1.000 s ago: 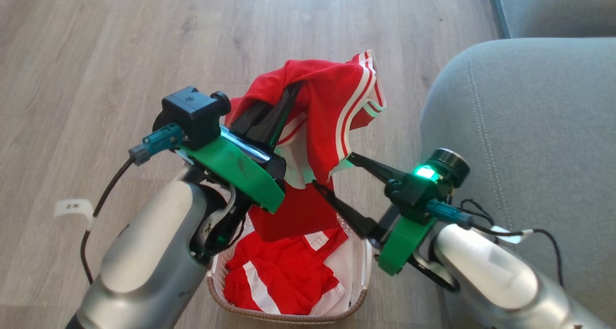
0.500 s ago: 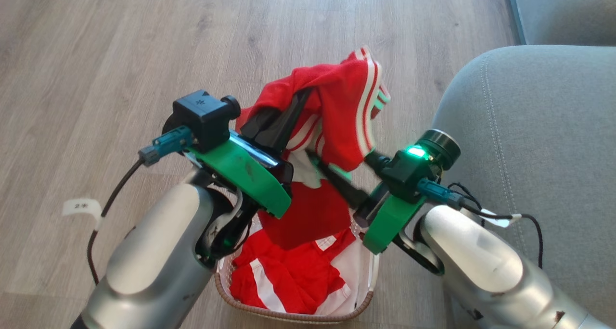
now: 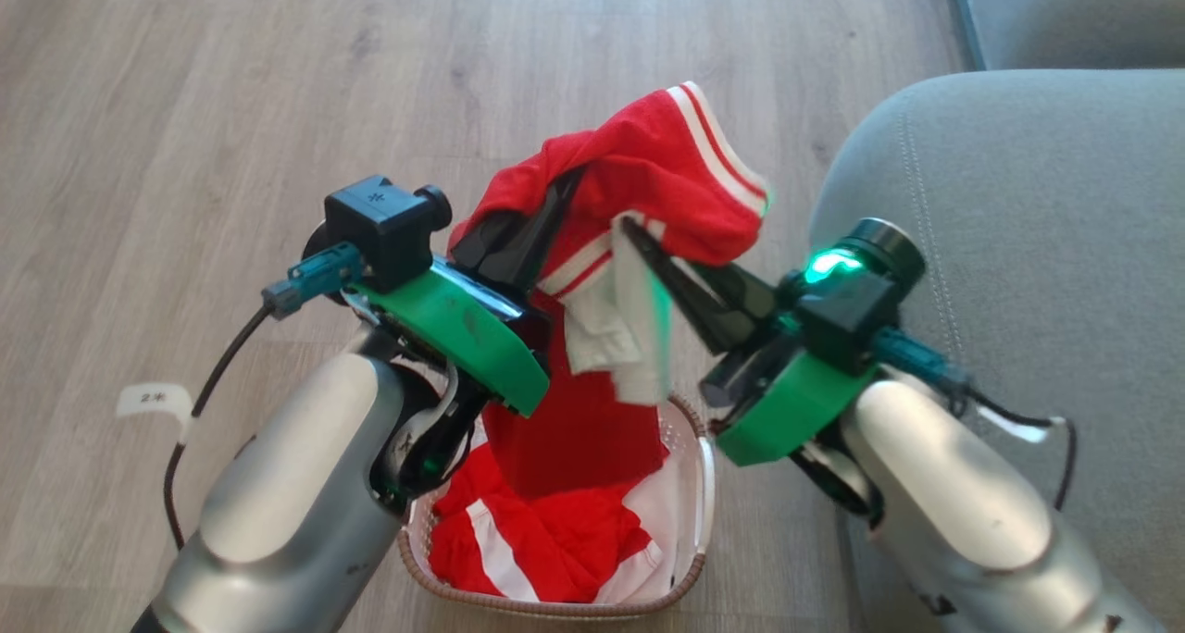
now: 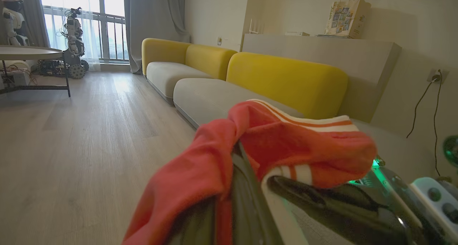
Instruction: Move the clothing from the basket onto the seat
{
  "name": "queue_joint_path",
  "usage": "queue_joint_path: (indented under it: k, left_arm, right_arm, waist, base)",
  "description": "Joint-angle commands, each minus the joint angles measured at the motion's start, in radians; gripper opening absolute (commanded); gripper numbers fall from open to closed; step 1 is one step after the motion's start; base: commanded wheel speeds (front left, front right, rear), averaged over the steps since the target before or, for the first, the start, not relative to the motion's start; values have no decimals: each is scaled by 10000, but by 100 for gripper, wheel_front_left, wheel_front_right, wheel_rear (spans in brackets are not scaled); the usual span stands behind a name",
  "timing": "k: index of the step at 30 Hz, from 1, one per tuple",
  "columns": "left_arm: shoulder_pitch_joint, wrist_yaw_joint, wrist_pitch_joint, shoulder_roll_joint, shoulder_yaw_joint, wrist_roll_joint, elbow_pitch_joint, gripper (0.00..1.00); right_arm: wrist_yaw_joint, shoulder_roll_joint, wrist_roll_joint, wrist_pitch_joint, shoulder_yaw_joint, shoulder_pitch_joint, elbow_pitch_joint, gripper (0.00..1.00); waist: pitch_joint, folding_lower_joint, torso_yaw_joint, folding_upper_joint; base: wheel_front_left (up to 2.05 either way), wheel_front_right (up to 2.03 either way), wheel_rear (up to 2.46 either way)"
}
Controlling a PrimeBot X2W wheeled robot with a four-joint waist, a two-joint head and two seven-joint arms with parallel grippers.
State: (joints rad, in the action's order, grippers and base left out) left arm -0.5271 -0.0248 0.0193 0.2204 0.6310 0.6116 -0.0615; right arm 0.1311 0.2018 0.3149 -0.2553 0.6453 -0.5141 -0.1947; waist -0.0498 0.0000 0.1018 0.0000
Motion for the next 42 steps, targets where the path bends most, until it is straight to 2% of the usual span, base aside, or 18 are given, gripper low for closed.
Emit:
queue_joint_path:
  k: [1, 4, 5, 6, 7, 20, 31, 42]
  left_arm:
    - [-433, 25, 95, 245, -465, 44, 280, 0]
    - [-319, 41, 159, 289, -446, 42, 191, 0]
    - [-273, 37, 175, 290, -432, 59, 173, 19]
    - [-228, 18, 180, 286, -408, 86, 161, 45]
    - [-188, -19, 181, 284, -366, 108, 159, 98]
    - [218, -114, 197, 306, 3, 159, 192, 100]
    - [35, -235, 538, 544, 237, -299, 272, 100]
    - [-204, -324, 785, 715, 423, -634, 194, 100]
  right_arm:
    - [-4, 40, 125, -65, -179, 76, 409, 0]
    - [-4, 85, 271, -65, -699, 406, 746, 0]
    - [-4, 100, 338, -65, -869, 529, 864, 0]
    - [-4, 132, 392, -65, -1015, 639, 982, 0]
    - [-4, 178, 436, -65, -1147, 736, 1104, 0]
    - [-4, 972, 590, -65, -2926, 1246, 2552, 0]
    - [-4, 1447, 354, -65, -4500, 1916, 4273, 0]
    - [-4, 1415, 170, -65, -5331, 2588, 5330, 0]
  waist:
    - [0, 0, -88, 0]
    - [34, 0, -241, 0]
    - [49, 0, -294, 0]
    - [63, 0, -352, 0]
    - [74, 0, -413, 0]
    - [-140, 0, -1709, 0]
    - [-488, 0, -3583, 0]
    - [-833, 0, -5137, 0]
  base:
    - [0, 0, 0]
    - [0, 0, 0]
    - [0, 0, 0]
    - [0, 0, 0]
    - [0, 0, 0]
    - [0, 0, 0]
    - [0, 0, 0]
    - [0, 0, 0]
